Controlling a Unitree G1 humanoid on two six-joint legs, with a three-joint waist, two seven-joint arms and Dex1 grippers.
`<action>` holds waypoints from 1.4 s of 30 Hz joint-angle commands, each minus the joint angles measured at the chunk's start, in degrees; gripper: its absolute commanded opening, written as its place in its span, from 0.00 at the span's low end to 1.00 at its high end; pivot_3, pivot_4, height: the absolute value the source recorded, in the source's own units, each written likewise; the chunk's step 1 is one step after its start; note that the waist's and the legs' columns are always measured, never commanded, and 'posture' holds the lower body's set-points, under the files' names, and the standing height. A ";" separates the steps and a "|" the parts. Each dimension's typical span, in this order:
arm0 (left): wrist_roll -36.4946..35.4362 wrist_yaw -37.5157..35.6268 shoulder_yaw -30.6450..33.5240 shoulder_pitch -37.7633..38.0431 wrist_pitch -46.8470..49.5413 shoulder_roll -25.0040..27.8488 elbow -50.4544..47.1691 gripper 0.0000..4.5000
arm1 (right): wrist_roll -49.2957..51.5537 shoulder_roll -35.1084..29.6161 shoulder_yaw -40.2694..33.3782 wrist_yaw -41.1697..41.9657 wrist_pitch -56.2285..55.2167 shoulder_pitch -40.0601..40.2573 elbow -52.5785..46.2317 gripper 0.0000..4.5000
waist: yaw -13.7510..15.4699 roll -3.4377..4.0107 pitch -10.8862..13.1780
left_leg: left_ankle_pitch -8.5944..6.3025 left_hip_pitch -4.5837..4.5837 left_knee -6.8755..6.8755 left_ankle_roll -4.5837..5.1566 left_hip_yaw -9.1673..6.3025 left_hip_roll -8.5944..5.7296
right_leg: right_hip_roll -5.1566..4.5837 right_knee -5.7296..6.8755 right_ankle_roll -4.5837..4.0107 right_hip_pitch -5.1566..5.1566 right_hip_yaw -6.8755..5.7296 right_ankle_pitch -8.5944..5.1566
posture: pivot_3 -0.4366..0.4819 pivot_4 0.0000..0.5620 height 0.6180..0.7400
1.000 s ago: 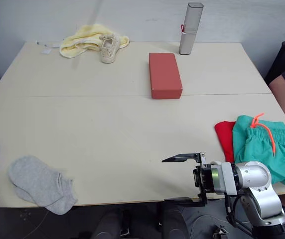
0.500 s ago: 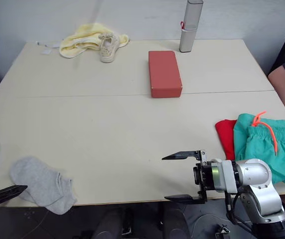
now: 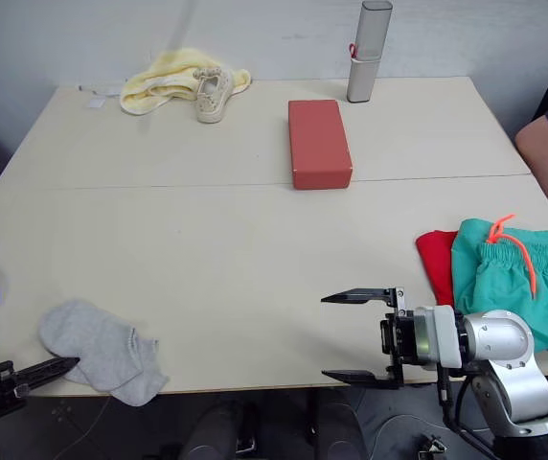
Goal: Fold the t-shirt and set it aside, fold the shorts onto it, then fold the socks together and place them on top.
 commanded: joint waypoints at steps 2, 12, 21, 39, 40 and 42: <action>-2.90 4.67 -0.06 -3.50 3.22 -4.42 -4.66 0.01 | 0.94 -1.15 -2.57 -0.89 -0.23 1.00 -2.09 1.00 | 0.15 -0.04 -0.01 | 0.02 -0.02 0.00 0.03 -0.02 -0.02 | -0.02 0.00 0.00 0.01 -0.02 0.00 | 0.48 0.27 1.00; -7.57 29.09 -1.58 -23.16 14.10 -35.53 -21.56 0.01 | -0.08 -2.76 -7.09 -2.85 -0.68 6.11 -3.36 1.00 | 1.57 -0.39 -0.01 | 0.18 -0.08 0.32 0.17 -0.14 -0.09 | 0.06 0.02 0.41 0.24 -0.14 0.25 | 0.48 0.27 1.00; -0.63 37.53 -18.12 -29.28 7.49 -46.49 -23.75 0.01 | -0.94 -3.60 -9.85 -5.71 -0.16 9.74 -4.90 1.00 | 1.43 -0.56 -0.01 | 0.46 -0.02 0.37 0.02 -0.14 -0.05 | 0.40 -0.02 0.45 0.35 -0.06 0.27 | 0.48 0.27 1.00; 3.00 23.92 -28.18 -17.34 -11.14 -27.11 -26.86 0.58 | 2.41 -4.10 -14.39 -12.27 6.50 15.67 -9.20 1.00 | 1.32 -0.53 -0.02 | 0.34 0.03 0.29 0.29 -0.19 0.03 | 0.40 -0.01 0.28 0.36 -0.08 0.17 | 0.48 0.27 1.00; 2.91 21.40 -27.61 -16.51 -12.77 -24.43 -26.92 0.58 | 3.76 -4.00 -14.90 -13.76 8.50 16.10 -9.75 1.00 | 1.34 -0.52 -0.01 | 0.34 0.04 0.29 0.26 -0.21 0.06 | 0.41 0.01 0.22 0.35 -0.12 0.14 | 0.48 0.27 1.00; 3.99 13.15 -27.37 -14.22 -17.35 -16.76 -26.51 0.58 | 6.24 -4.00 -15.43 -16.37 12.92 17.01 -10.66 1.00 | 1.33 -0.53 -0.01 | 0.36 0.00 0.29 0.24 -0.28 0.07 | 0.40 0.03 0.15 0.32 -0.18 0.10 | 0.48 0.27 1.00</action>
